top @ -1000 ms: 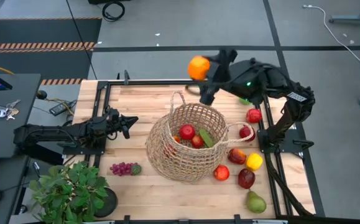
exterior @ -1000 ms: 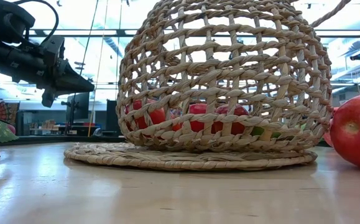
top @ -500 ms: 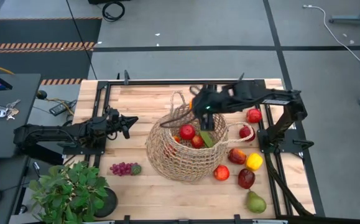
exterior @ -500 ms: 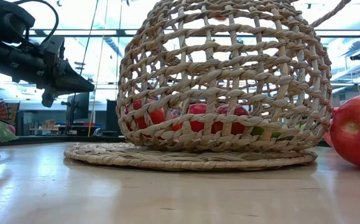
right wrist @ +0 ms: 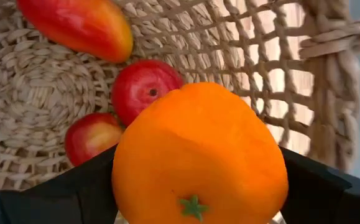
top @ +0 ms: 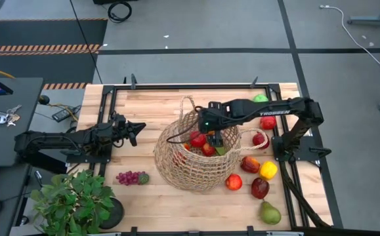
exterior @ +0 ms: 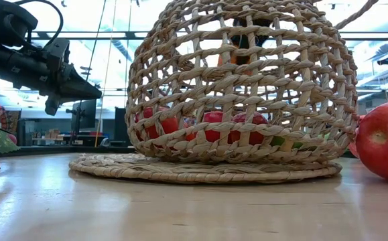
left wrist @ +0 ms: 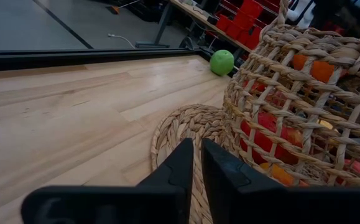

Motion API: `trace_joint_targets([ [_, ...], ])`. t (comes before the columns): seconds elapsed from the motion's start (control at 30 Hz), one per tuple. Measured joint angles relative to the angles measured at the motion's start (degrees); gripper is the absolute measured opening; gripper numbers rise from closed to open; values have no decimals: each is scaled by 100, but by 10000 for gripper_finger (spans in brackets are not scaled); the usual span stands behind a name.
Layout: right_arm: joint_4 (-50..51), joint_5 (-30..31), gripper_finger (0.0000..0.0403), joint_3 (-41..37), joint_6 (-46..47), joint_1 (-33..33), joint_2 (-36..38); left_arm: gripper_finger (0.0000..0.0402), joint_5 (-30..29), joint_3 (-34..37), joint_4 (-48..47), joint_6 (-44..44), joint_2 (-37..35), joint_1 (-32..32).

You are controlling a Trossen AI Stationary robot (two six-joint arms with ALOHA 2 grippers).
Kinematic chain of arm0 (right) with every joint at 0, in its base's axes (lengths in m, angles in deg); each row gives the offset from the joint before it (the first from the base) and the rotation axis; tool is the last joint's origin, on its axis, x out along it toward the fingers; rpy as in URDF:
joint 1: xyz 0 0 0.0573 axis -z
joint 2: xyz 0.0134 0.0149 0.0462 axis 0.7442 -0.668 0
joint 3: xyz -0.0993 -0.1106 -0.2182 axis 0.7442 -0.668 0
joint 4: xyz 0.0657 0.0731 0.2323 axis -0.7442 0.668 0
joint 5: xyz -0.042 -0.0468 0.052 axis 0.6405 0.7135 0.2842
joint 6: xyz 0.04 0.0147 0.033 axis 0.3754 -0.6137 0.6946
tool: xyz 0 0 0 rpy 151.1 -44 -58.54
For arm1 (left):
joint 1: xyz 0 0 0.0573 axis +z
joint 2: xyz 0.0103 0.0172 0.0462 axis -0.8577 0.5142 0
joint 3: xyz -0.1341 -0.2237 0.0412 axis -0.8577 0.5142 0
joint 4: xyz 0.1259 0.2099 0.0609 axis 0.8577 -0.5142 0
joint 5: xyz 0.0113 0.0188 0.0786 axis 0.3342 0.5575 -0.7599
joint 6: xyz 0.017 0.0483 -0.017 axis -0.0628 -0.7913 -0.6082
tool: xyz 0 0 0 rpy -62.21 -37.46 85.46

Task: Build produce basket
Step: Put the orange into the brown basket

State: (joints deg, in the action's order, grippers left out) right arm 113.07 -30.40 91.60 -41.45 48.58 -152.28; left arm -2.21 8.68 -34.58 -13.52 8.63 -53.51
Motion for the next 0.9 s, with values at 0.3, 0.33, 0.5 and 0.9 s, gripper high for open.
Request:
trace_joint_targets([
  [0.3,-654,-85,346,-503,4,-9,2,35,-1,0,-1,-2,0,0],
  [0.33,-716,-166,346,-549,12,-9,2,36,0,-1,-1,-2,0,1],
  [0.5,-777,-298,346,-666,170,-15,2,40,0,0,0,-1,0,0],
  [0.9,-610,-639,391,-628,522,-13,2,35,-1,0,0,-1,0,0],
])
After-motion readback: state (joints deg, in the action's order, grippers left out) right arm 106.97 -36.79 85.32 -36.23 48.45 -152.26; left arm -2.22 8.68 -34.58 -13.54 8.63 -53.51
